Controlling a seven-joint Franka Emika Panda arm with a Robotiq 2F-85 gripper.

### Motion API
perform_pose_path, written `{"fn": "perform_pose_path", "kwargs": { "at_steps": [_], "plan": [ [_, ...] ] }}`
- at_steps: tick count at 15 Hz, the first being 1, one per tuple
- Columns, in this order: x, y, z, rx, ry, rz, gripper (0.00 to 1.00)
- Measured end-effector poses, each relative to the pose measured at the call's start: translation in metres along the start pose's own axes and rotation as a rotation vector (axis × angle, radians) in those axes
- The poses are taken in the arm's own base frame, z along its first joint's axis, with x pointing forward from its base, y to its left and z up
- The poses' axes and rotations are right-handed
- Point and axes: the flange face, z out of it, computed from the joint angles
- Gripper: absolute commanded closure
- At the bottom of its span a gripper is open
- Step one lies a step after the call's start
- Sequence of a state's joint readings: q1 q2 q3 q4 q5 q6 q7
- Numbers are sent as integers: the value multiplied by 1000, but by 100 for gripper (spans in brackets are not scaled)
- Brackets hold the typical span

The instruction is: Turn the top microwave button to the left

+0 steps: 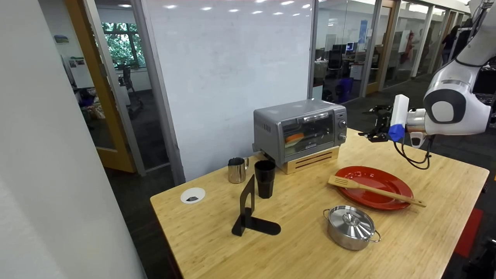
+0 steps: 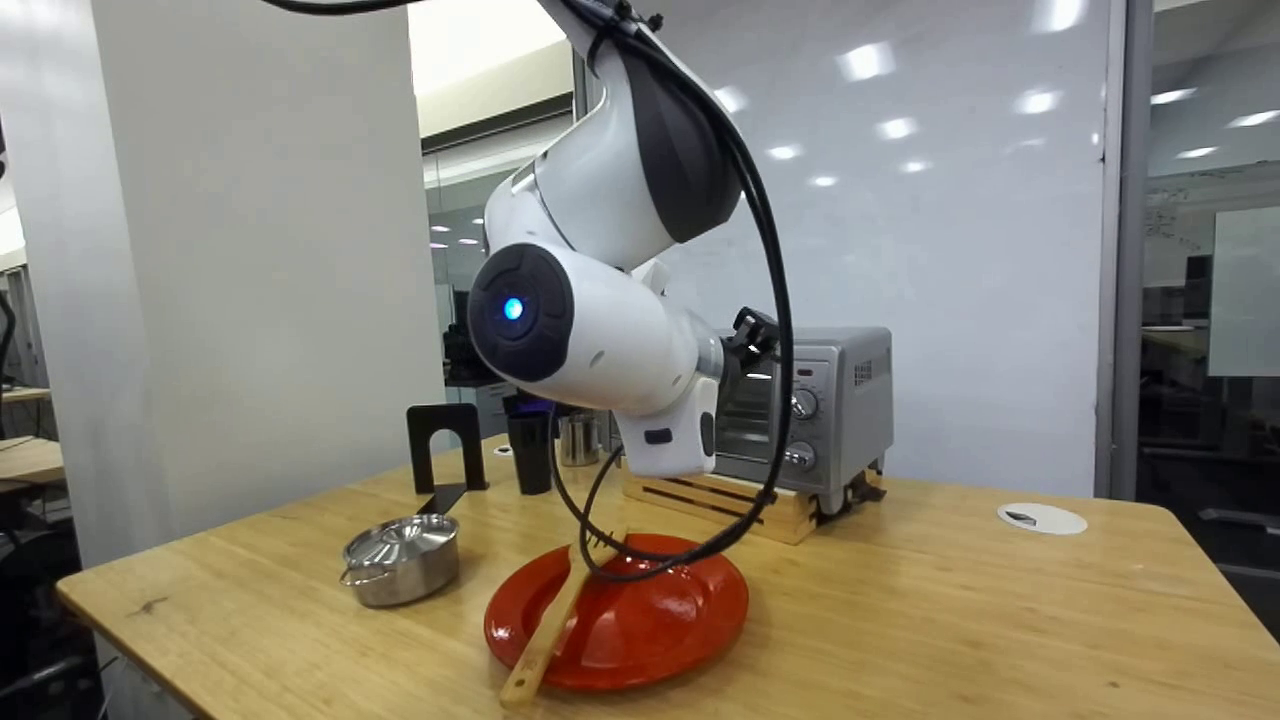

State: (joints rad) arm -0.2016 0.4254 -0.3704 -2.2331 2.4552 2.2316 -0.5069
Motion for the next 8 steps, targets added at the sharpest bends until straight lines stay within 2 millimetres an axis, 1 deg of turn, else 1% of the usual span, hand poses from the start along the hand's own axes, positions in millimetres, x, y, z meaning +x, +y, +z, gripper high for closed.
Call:
{"fn": "perform_pose_path", "kwargs": {
  "at_steps": [5, 8],
  "plan": [
    [-2, -24, 11, 43, -18, 155, 0],
    [-2, -25, 11, 43, -19, 159, 0]
  ]
}}
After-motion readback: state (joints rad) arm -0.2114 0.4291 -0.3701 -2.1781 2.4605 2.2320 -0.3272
